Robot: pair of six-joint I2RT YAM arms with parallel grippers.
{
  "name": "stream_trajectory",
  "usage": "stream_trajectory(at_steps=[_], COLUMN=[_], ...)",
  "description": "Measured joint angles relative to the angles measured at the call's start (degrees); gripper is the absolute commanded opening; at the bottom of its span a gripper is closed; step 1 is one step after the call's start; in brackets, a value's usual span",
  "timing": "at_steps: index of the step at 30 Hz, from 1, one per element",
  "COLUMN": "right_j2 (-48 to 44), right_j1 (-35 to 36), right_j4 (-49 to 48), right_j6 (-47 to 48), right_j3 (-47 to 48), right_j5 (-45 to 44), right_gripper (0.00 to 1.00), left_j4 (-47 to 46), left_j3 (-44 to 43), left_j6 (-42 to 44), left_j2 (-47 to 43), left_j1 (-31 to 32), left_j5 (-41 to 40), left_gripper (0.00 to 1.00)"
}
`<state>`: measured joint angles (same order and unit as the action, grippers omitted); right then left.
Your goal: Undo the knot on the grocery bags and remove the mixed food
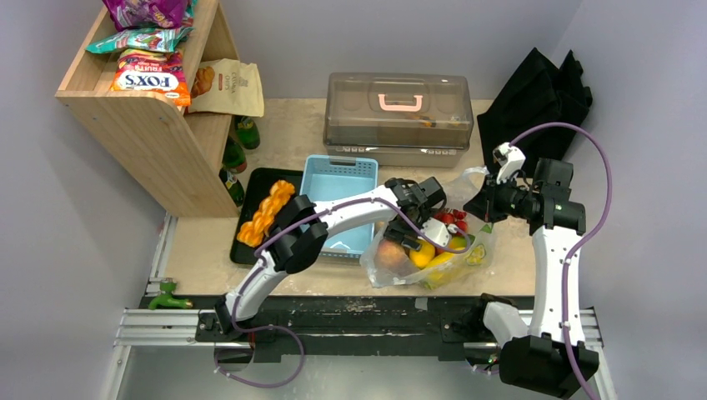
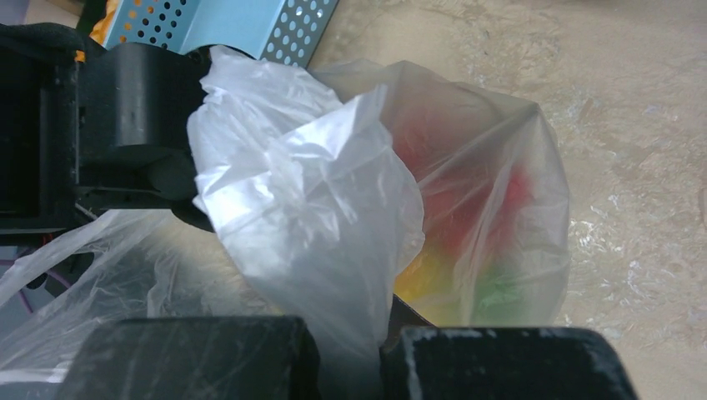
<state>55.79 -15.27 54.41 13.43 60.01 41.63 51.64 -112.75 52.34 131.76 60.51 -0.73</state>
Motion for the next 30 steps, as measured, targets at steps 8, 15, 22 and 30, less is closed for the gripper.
stream_trajectory(at_steps=[8, 15, 22, 30], right_j2=[0.00, 0.00, 0.00, -0.07], right_j1=[0.00, 0.00, 0.00, 0.00], right_j4=[-0.04, -0.35, -1.73, -3.08], right_j6=[-0.81, -1.11, -1.92, -2.84], right_j3=[0.02, 0.02, -0.02, -0.52], right_j5=[-0.39, -0.66, -1.62, -1.81], right_gripper=[0.00, 0.00, 0.00, 0.00], left_j4=[2.05, 2.62, 0.79, -4.90], left_j3=[-0.83, -0.83, 1.33, 4.68], left_j6=[1.31, 2.47, 2.19, -2.64], left_j2=[2.60, 2.54, -3.80, -18.43], left_j1=[0.24, 0.79, 1.75, 2.43], left_j5=[-2.49, -2.67, 2.99, 19.26], left_gripper=[0.54, 0.28, 0.14, 0.12])
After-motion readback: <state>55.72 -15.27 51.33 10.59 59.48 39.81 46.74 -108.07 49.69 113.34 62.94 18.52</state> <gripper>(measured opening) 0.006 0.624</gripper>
